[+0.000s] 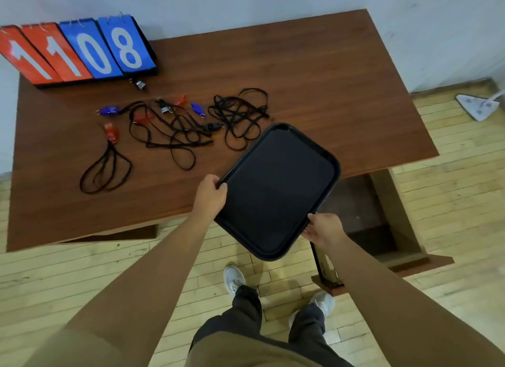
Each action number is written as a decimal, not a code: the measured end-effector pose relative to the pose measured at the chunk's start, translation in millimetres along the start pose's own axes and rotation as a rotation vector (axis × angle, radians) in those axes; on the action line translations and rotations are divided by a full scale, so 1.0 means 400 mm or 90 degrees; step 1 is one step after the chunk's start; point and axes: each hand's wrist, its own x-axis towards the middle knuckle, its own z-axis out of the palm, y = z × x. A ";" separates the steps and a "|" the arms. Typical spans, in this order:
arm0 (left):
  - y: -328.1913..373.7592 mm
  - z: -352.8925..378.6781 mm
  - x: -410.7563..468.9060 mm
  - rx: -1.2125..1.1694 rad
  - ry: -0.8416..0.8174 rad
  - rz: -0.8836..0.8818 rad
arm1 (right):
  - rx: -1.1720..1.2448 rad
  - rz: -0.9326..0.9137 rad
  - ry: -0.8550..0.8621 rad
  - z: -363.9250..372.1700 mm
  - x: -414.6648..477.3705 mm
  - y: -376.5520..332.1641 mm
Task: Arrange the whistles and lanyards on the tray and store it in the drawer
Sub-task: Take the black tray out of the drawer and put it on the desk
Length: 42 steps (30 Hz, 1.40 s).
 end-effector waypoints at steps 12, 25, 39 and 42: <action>-0.088 -0.014 -0.049 -0.066 0.106 -0.179 | -0.035 0.013 -0.143 0.119 -0.023 -0.015; -0.074 -0.111 0.137 -0.025 0.132 -0.115 | -0.494 -0.251 0.164 0.078 0.111 -0.257; -0.071 -0.218 0.276 -0.033 0.152 -0.043 | -0.507 -0.274 0.198 0.164 0.095 -0.242; -0.060 -0.229 0.280 -0.015 0.134 -0.058 | -0.552 -0.270 0.181 0.159 0.086 -0.236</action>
